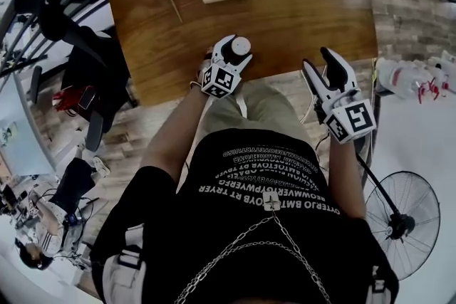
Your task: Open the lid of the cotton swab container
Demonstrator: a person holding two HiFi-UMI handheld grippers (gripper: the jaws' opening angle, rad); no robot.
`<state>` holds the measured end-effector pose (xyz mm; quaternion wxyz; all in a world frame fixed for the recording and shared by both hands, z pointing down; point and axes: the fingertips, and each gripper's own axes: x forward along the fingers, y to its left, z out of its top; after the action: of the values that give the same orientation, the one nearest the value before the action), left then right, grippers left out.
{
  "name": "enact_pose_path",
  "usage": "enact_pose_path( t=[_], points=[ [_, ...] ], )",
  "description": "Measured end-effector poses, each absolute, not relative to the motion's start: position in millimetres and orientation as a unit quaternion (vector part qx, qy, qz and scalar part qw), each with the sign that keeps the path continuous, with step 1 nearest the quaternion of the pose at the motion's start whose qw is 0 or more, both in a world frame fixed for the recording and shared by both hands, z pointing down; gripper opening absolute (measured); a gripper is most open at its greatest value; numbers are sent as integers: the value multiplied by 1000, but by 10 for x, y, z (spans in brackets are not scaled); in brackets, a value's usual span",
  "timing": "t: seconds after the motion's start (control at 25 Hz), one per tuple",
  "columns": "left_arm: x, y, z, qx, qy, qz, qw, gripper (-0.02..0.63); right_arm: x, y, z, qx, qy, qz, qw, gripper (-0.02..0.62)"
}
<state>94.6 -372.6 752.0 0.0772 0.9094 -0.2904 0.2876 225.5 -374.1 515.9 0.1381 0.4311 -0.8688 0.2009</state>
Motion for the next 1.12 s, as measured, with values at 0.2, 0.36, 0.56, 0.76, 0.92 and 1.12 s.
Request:
enact_pose_path(
  t=[0.2,0.36,0.56,0.76,0.92,1.12],
  points=[
    [951,-3820,7549,903,-300,294,88,279,2205,-3764,5103,427,-873,195,137,213],
    [894,-3794,7536,894,-304,315,92,278,2127,-3778,5017,422,-877,186,131,213],
    [834,-3807,7190,897,-306,305,98,276,1989,-3787,4928,418,-883,182,114,213],
    [801,-3916,6670,908,-310,270,82,276,1800,-3803,4811,409,-891,165,109,213],
    [752,-3910,6318,912,-303,265,78,276,1675,-3793,4715,408,-891,163,110,209],
    [692,-3870,5794,924,-290,237,73,276,1462,-3739,4660,398,-896,158,118,207]
  ],
)
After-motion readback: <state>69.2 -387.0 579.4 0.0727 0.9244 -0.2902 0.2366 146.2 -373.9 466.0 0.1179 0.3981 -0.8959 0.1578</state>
